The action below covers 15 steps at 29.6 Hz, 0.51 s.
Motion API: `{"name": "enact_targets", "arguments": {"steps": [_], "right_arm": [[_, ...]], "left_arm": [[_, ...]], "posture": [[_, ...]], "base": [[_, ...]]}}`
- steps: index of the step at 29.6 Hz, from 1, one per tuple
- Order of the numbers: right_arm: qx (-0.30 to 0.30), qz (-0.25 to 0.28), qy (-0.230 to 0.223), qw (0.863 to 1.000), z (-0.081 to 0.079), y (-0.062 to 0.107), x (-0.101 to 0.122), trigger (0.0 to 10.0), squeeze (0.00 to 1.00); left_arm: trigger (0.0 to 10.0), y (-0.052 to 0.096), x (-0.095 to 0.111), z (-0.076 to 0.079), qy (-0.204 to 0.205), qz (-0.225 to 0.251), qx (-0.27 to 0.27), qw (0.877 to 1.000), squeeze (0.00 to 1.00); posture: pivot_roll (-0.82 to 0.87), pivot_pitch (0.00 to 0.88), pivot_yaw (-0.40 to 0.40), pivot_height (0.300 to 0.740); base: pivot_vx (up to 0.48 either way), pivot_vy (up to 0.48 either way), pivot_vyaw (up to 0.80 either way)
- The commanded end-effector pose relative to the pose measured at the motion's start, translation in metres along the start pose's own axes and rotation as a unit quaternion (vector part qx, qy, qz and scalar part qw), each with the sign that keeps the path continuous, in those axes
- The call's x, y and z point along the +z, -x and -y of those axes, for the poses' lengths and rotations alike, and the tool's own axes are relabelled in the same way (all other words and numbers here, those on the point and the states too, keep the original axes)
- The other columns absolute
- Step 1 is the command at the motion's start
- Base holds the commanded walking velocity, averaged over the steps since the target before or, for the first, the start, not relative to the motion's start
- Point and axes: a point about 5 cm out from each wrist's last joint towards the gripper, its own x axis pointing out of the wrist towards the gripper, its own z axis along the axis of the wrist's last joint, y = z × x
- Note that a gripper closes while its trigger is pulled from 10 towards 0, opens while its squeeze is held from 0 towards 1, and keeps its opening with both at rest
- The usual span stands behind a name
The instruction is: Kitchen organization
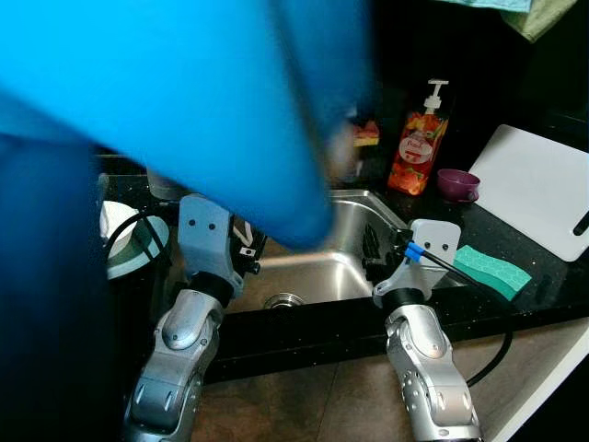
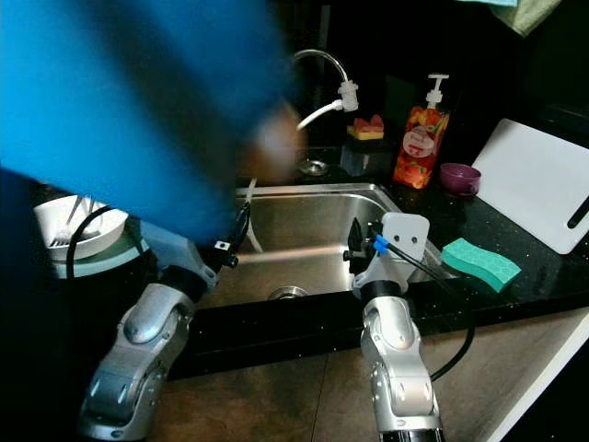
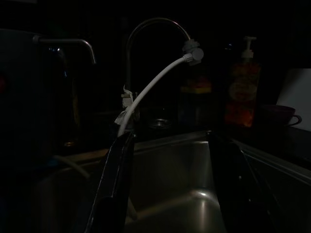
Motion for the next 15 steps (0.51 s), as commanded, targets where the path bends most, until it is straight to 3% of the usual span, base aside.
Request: {"name": "enact_targets", "arguments": {"steps": [1, 15], "right_arm": [[-0.002, -0.001, -0.001, 1.0, 0.0012, 0.0006, 0.0001, 10.0, 0.0], [0.003, -0.002, -0.003, 1.0, -0.0012, -0.0013, -0.0009, 10.0, 0.0]], "left_arm": [[10.0, -0.0015, 0.0022, 0.0024, 0.004, 0.005, -0.002, 1.0, 0.0], [10.0, -0.0016, 0.0019, 0.002, 0.002, 0.005, -0.003, 1.0, 0.0]], "posture": [[0.15, 0.04, -0.094, 0.74], [0.15, 0.032, -0.097, 0.74]], "base": [[0.0, 0.0, 0.0], [0.0, 0.0, 0.0]]}}
